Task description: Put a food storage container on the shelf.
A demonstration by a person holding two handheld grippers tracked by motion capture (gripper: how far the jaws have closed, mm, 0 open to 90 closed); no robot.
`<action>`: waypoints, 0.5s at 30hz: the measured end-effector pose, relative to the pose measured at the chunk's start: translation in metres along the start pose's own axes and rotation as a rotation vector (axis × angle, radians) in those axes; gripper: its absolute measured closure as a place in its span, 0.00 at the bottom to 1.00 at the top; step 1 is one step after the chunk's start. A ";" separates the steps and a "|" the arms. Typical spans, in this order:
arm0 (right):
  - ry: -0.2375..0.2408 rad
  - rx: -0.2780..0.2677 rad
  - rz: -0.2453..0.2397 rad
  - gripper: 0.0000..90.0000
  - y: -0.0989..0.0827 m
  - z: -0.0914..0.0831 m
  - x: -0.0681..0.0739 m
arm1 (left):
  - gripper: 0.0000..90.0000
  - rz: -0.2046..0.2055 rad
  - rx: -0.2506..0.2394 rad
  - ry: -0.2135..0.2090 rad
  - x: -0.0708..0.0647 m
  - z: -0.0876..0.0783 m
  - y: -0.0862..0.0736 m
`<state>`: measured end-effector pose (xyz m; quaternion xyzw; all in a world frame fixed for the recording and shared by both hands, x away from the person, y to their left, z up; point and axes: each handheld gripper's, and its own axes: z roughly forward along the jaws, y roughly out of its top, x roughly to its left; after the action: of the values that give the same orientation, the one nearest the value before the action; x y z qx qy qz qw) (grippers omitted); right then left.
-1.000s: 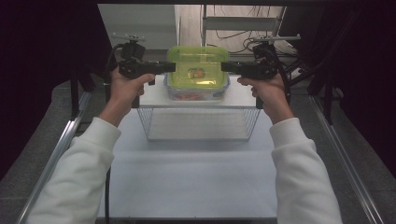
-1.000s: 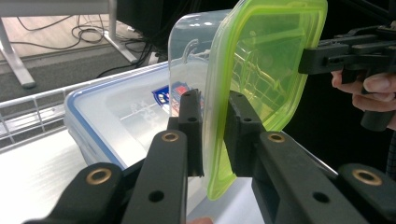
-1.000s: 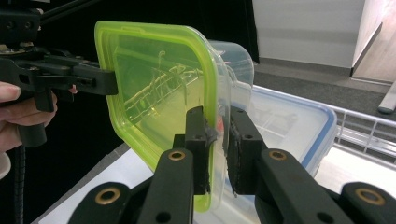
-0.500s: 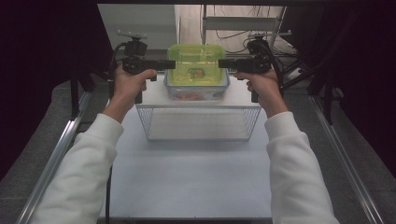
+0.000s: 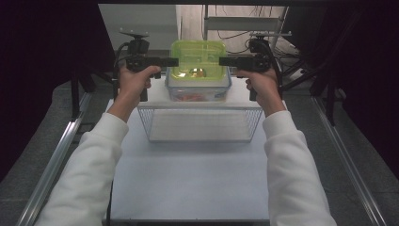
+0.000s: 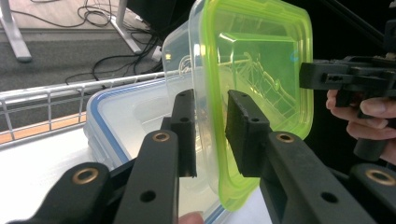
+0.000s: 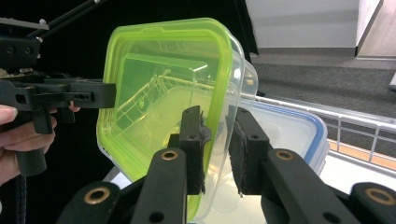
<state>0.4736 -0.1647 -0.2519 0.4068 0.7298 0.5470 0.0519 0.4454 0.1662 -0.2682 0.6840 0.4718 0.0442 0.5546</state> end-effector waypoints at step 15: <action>0.005 0.020 0.037 0.76 -0.003 0.008 -0.006 | 0.64 -0.038 0.014 -0.007 0.003 0.008 0.001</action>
<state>0.4803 -0.1634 -0.2596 0.4192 0.7277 0.5417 0.0357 0.4522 0.1624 -0.2717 0.6789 0.4833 0.0279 0.5520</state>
